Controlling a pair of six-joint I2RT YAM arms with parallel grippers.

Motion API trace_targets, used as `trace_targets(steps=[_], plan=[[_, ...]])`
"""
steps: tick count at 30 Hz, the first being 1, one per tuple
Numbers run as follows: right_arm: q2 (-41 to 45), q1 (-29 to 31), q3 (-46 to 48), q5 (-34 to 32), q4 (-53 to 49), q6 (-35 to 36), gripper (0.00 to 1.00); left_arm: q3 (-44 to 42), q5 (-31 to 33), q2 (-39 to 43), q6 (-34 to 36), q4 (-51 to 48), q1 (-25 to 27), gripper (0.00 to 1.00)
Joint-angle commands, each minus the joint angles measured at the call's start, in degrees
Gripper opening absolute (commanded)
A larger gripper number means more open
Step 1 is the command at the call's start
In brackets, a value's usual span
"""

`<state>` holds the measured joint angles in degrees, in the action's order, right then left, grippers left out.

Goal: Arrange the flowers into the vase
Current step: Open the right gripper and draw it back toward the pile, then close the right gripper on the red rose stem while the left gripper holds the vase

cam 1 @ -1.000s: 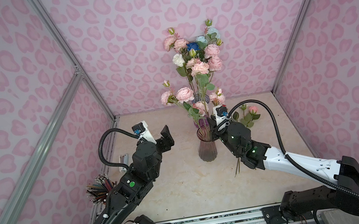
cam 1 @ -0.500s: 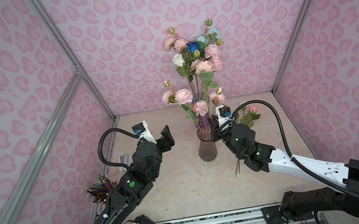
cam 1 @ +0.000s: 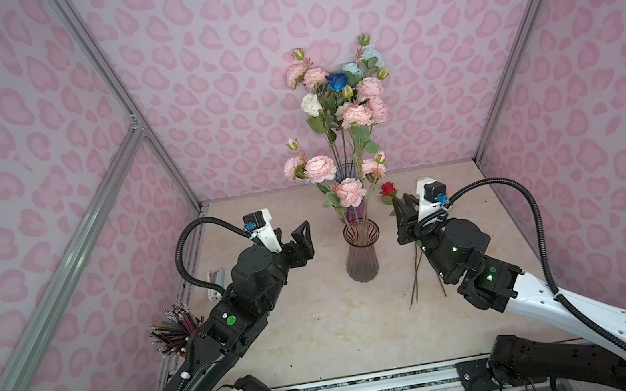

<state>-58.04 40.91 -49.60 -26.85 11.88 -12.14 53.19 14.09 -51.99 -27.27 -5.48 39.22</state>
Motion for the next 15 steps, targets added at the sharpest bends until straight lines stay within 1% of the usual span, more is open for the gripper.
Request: trace_targets(steps=[1,2,3,4,6,9,11,15], plan=[[-2.22,-11.71,-0.75,8.9,-14.96,-15.62,0.31,1.76,-17.76,-2.4,1.38,4.1,0.65,0.77],[-4.08,-16.81,-0.97,13.38,-18.24,-18.41,0.31,2.61,-21.44,-3.65,1.1,3.95,1.18,0.76],[-6.31,-20.7,-1.02,17.88,-20.17,-19.77,0.31,3.17,-25.24,-4.88,0.87,4.05,1.77,0.74],[-8.31,-23.23,-1.27,20.78,-21.67,-20.78,0.32,3.47,-27.3,-5.74,0.59,4.07,2.45,0.73],[-13.07,-26.7,-1.35,24.91,-23.05,-20.98,0.32,3.68,-29.32,-6.69,0.18,4.45,4.25,0.72],[-21.08,-29.28,-3.12,29.82,-24.49,-20.45,0.32,2.99,-27.33,-6.21,0.35,4.74,6.1,0.72],[-27.01,-30.0,-6.49,32.55,-26.55,-18.41,0.33,2.49,-25.41,-5.54,0.37,4.83,6.38,0.72],[-39.16,-30.75,-14.0,32.67,-29.55,-16.89,0.33,2.24,-22.56,-4.47,0.97,4.34,6.39,0.74]])
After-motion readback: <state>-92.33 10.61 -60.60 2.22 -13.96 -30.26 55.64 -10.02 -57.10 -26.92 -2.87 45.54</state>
